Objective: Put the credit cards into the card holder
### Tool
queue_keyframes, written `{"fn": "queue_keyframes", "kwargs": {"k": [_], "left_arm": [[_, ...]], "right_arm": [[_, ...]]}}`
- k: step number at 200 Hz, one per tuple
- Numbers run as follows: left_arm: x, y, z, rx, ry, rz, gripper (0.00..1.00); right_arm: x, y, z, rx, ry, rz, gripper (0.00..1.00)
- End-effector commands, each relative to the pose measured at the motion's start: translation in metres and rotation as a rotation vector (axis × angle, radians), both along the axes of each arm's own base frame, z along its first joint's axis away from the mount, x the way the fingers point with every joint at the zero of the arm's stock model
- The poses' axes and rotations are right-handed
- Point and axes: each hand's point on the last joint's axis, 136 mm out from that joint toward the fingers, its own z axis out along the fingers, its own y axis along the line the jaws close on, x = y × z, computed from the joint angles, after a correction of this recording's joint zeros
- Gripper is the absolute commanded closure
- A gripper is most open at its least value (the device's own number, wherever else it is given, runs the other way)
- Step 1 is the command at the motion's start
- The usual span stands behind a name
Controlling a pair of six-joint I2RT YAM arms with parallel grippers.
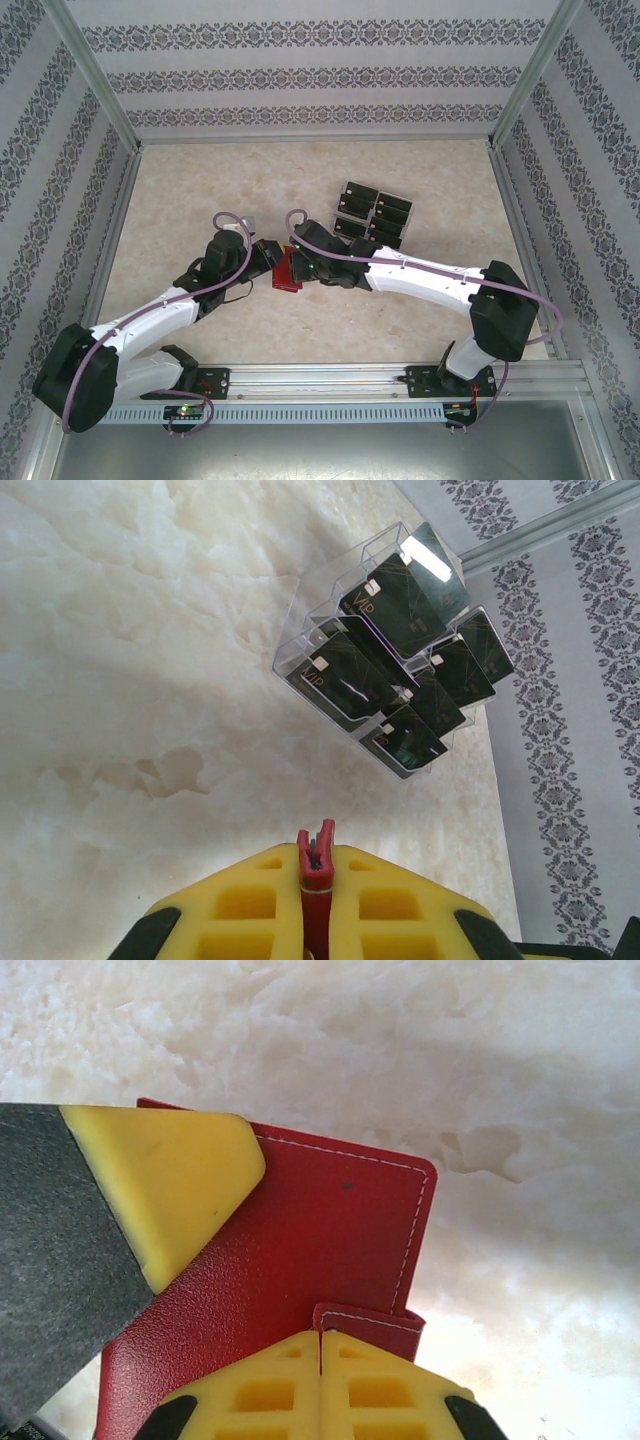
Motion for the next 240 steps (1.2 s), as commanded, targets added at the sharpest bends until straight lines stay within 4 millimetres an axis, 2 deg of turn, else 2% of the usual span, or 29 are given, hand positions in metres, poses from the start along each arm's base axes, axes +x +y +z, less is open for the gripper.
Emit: {"fn": "queue_keyframes", "kwargs": {"k": [1, 34, 67, 97, 126, 156, 182, 211, 240], "left_arm": [[0.003, 0.001, 0.018, 0.006, -0.055, 0.012, 1.0], [0.0, 0.005, 0.008, 0.017, -0.041, 0.02, 1.0], [-0.001, 0.006, -0.004, 0.035, -0.026, 0.017, 1.0], [-0.003, 0.004, -0.025, 0.056, 0.0, 0.0, 1.0], [-0.006, 0.003, -0.051, 0.065, 0.03, -0.014, 0.86], [-0.008, 0.004, -0.08, 0.086, 0.075, -0.013, 0.76], [-0.008, 0.007, -0.094, 0.119, 0.097, -0.005, 0.68], [-0.011, 0.013, -0.097, 0.167, 0.106, -0.007, 0.54], [-0.017, 0.015, -0.084, 0.192, 0.096, -0.029, 0.43]], "right_arm": [[0.002, -0.034, -0.006, -0.054, -0.003, -0.051, 1.0], [-0.002, -0.056, -0.011, -0.034, 0.018, -0.082, 1.0], [-0.004, -0.053, -0.01, -0.009, 0.014, -0.058, 1.0], [-0.006, -0.049, -0.016, 0.037, 0.019, -0.018, 1.0], [-0.009, -0.051, -0.029, 0.042, 0.037, 0.007, 1.0], [-0.011, -0.054, -0.057, 0.017, 0.082, 0.017, 1.0], [-0.013, -0.054, -0.071, 0.013, 0.113, 0.021, 1.0], [-0.017, -0.049, -0.064, 0.059, 0.127, 0.026, 1.0], [-0.02, -0.049, -0.045, 0.112, 0.109, 0.019, 1.0]]}}
